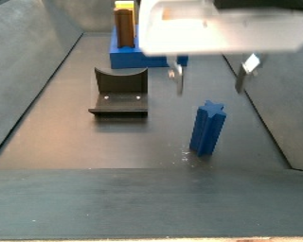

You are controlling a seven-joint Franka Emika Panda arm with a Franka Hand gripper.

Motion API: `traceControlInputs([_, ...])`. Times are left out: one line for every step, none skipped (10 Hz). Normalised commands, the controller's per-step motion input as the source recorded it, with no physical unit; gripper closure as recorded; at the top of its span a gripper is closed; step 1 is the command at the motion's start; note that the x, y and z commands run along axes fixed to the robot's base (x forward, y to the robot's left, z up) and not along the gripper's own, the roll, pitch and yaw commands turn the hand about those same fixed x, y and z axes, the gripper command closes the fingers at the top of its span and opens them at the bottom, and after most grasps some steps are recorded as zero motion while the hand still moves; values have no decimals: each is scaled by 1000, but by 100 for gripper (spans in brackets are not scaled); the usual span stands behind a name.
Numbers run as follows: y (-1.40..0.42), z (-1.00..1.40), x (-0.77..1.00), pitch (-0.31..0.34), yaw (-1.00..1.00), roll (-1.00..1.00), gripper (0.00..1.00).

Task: Pick up the star object. Move up. Move to above the board. Insert the star object.
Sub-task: Pick up the star object.

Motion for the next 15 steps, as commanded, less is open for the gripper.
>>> traceControlInputs([203, -509, 160, -116, -29, -306, 0])
traceControlInputs([123, -506, 151, -119, -66, -299, 0])
traceControlInputs([106, -437, 74, -124, -94, -276, 0])
traceControlInputs([163, -277, 0, -73, -54, -169, 0])
traceControlInputs([134, -223, 0, -21, 0, -67, 0])
traceControlInputs([114, -203, 0, -19, -14, -71, 0])
traceControlInputs([91, -180, 0, -34, -106, -103, 0])
traceControlInputs([14, -197, 0, -66, -203, -146, 0])
traceControlInputs([0, -197, 0, -89, -157, -166, 0])
traceControlInputs([14, -189, 0, -86, -74, -153, 0])
traceControlInputs([57, -243, 0, -70, 0, -107, 0])
traceControlInputs([71, -266, 0, -67, 0, -81, 0])
traceControlInputs([66, -251, 0, -59, 0, -80, 0])
traceControlInputs([0, -66, 0, -50, -63, -83, 0])
traceControlInputs([0, 0, 0, 0, 0, -6, 0])
